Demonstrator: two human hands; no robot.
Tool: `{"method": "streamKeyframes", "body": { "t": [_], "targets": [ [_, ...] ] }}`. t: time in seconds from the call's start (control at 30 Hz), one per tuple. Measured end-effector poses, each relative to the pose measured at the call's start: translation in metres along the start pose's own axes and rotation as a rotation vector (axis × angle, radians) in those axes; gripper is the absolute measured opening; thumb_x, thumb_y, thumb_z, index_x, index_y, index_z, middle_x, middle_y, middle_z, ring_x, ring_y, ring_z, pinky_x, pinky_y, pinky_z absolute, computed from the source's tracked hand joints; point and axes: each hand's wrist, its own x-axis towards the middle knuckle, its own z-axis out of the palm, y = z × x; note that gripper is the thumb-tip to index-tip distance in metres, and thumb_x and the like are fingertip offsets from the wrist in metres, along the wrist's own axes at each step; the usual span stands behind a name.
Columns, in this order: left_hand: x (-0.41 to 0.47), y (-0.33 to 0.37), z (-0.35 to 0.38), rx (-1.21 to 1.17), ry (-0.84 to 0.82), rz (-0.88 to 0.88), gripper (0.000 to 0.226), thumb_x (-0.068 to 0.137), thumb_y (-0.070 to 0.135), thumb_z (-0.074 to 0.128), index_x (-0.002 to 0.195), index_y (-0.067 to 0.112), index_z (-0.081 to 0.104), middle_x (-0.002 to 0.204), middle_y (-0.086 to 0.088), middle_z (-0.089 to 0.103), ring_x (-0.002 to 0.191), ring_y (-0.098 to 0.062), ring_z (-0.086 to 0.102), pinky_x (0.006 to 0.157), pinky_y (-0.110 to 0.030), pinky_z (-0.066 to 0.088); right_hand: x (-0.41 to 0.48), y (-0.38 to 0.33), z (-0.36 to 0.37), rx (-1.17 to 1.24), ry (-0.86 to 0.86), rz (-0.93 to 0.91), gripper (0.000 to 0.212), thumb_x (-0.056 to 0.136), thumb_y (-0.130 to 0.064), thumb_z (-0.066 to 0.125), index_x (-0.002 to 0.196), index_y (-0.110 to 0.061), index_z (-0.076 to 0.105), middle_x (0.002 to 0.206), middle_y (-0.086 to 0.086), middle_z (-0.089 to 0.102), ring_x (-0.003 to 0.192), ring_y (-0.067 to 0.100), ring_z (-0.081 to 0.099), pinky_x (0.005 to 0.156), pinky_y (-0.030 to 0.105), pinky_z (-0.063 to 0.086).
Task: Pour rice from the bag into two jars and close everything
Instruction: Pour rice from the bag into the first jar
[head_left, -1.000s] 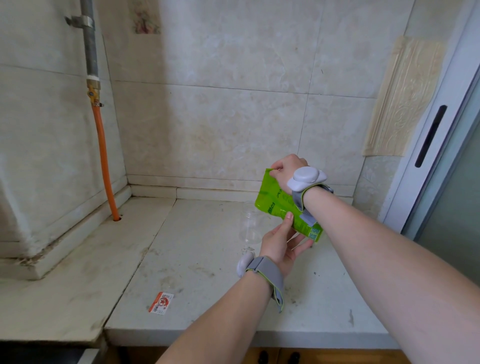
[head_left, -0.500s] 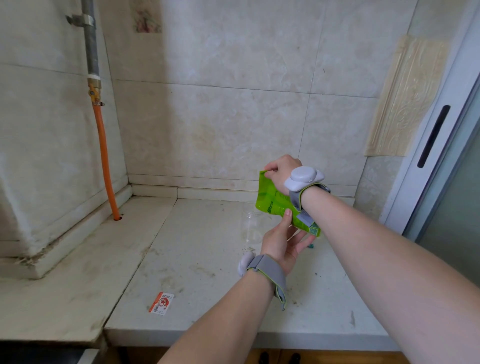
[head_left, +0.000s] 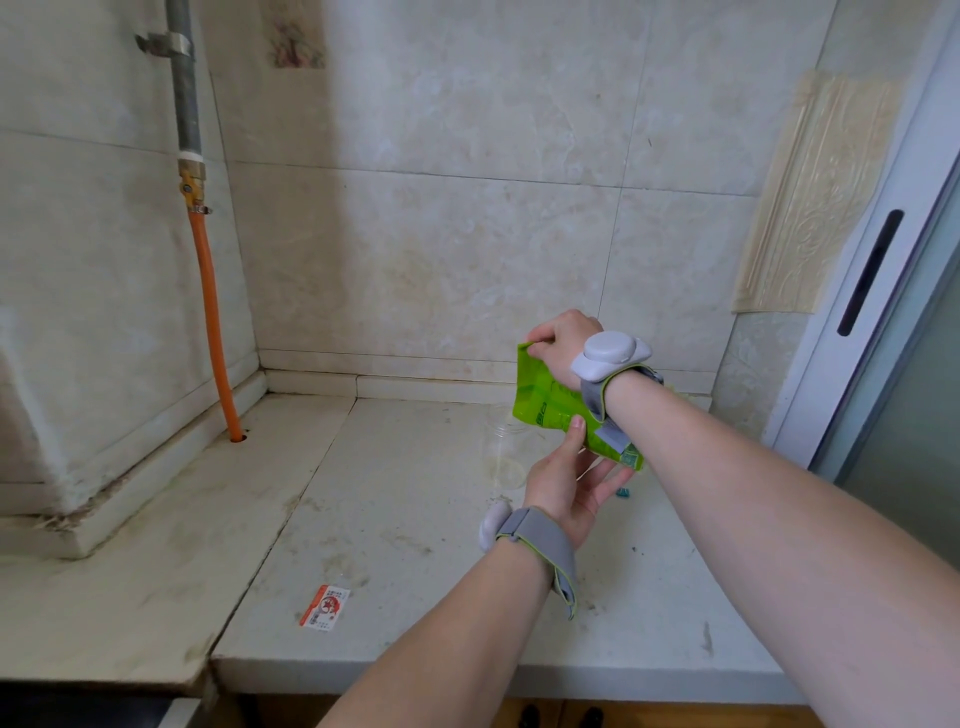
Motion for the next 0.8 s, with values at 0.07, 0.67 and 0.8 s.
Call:
{"method": "streamKeyframes", "body": {
  "t": [0.07, 0.67, 0.8],
  "targets": [
    [0.0008, -0.0003, -0.0001, 0.0, 0.001, 0.003, 0.026, 0.093, 0.029, 0.059, 0.09, 0.003, 0.063, 0.07, -0.005, 0.073, 0.065, -0.019, 0.072, 0.063, -0.035, 0.061, 0.0004, 0.0002, 0.0008, 0.006, -0.002, -0.001, 0.025, 0.092, -0.019, 0.06, 0.114, -0.019, 0.071, 0.12, 0.007, 0.068, 0.118, 0.026, 0.057, 0.09, 0.018, 0.041],
    [0.0022, -0.0005, 0.0007, -0.044, 0.015, 0.008, 0.027, 0.092, 0.03, 0.06, 0.095, 0.003, 0.062, 0.073, -0.007, 0.073, 0.072, -0.022, 0.072, 0.066, -0.038, 0.061, -0.0016, -0.0016, 0.0046, -0.048, -0.048, -0.096, 0.024, 0.088, -0.02, 0.061, 0.108, -0.023, 0.074, 0.113, 0.004, 0.071, 0.111, 0.024, 0.061, 0.086, 0.019, 0.043],
    [0.0014, -0.0002, 0.0026, -0.051, 0.012, 0.001, 0.027, 0.092, 0.03, 0.059, 0.094, 0.003, 0.061, 0.071, -0.006, 0.072, 0.069, -0.021, 0.072, 0.061, -0.035, 0.061, -0.0028, -0.0026, 0.003, -0.057, -0.039, -0.108, 0.024, 0.089, -0.018, 0.061, 0.108, -0.021, 0.074, 0.114, 0.004, 0.071, 0.111, 0.024, 0.061, 0.088, 0.022, 0.044]
  ]
}}
